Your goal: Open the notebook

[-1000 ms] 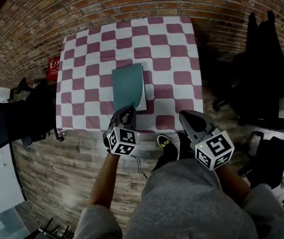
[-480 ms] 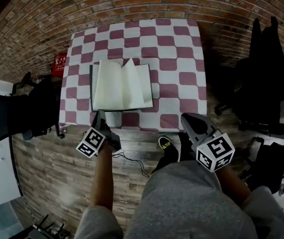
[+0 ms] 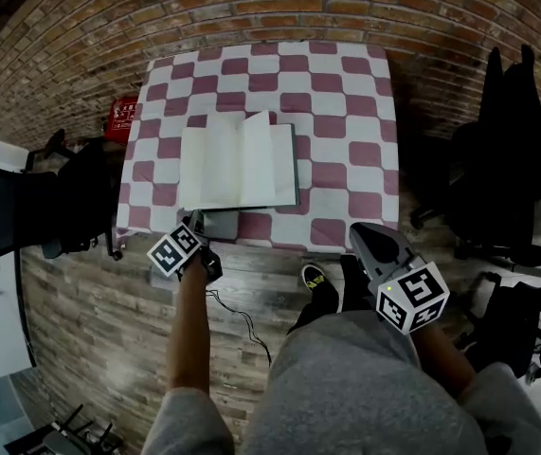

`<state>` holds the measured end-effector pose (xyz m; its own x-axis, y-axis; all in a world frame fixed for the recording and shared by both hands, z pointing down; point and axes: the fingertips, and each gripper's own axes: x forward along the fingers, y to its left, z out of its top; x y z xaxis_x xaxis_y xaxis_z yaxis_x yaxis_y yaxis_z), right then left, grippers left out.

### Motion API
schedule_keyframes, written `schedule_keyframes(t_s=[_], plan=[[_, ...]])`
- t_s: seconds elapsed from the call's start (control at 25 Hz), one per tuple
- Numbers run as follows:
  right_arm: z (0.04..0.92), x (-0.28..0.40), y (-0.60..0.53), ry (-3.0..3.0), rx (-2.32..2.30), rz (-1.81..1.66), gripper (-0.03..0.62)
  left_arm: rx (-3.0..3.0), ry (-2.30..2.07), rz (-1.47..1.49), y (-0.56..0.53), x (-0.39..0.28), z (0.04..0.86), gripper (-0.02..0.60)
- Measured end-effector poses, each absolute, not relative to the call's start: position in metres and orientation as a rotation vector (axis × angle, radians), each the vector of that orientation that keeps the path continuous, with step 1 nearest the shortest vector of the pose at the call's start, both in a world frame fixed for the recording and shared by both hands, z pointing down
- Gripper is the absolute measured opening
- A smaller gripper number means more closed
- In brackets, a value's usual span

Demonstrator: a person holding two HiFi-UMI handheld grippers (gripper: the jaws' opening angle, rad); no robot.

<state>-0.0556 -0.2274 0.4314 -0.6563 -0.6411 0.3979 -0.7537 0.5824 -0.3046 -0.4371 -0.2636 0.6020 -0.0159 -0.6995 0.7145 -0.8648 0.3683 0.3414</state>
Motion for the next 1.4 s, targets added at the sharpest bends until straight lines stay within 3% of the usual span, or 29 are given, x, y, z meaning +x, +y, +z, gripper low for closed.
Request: schedule_keyframes(t_s=[0.2, 0.36, 1.0, 1.4], plan=[[0.431, -0.060, -0.224, -2.574, 1.146, 0.664, 0.026, 1.466, -1.759, 0.269, -0.263, -0.422, 0.597, 0.296], [0.430, -0.063, -0.223, -2.579, 1.140, 0.656, 0.026, 1.481, -1.761, 0.274, -0.259, -0.418, 0.597, 0.337], [0.412, -0.050, -0.230, -2.599, 1.207, 0.609, 0.026, 1.690, -1.798, 0.313, -0.246, -0.389, 0.549, 0.347], [0.391, -0.012, -0.228, -2.598, 1.341, 0.579, 0.026, 2.184, -1.769, 0.412, -0.230, -0.286, 0.449, 0.345]])
